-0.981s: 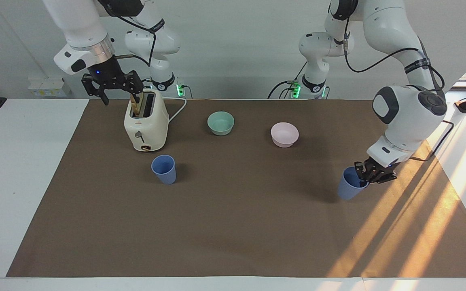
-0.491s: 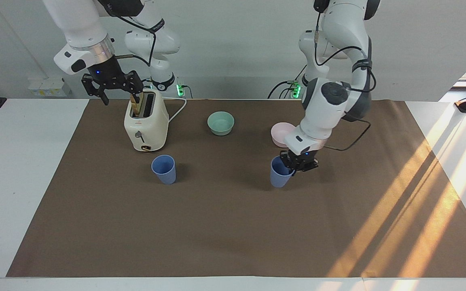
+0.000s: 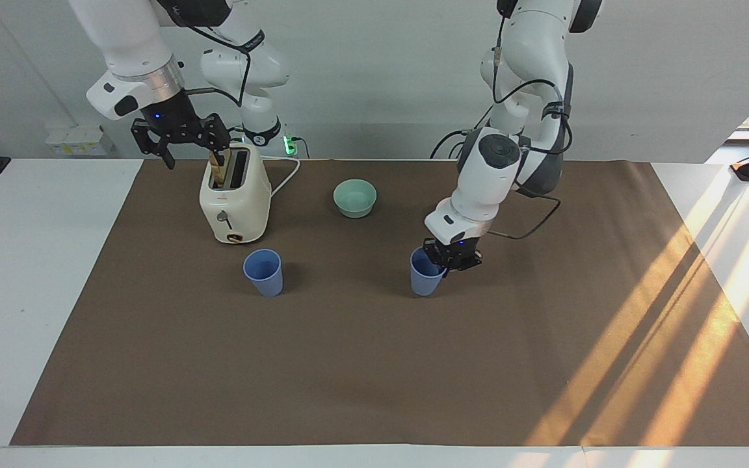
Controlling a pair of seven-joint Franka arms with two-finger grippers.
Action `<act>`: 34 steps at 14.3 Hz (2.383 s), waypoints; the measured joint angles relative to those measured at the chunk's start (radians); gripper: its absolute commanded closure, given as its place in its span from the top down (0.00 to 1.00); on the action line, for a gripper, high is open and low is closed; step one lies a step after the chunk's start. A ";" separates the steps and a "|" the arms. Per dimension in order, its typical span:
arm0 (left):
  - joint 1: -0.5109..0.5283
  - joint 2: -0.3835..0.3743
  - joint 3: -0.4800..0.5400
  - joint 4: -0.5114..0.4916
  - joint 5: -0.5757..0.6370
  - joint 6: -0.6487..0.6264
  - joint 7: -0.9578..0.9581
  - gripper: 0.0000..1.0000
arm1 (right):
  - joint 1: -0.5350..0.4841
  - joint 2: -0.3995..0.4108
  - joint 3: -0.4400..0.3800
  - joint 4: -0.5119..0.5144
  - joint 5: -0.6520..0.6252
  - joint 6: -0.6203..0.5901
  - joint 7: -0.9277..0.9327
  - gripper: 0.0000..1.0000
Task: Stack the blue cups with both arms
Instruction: 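Carry the blue cup with the left gripper to the table center, then release the cup and retract the left gripper while the right gripper reaches the other cup, then grasp the other blue cup with the right gripper and lift it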
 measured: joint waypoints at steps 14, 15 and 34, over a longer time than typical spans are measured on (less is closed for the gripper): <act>0.264 -0.290 0.046 0.030 0.003 -0.351 0.194 1.00 | -0.012 0.031 0.000 -0.193 0.000 0.226 0.000 1.00; 0.299 -0.299 0.048 0.042 0.021 -0.376 0.222 1.00 | -0.011 0.050 0.003 -0.215 0.000 0.273 0.000 1.00; 0.440 -0.306 0.049 0.262 0.095 -0.678 0.359 1.00 | 0.085 0.354 0.010 -0.236 0.000 0.591 0.170 0.00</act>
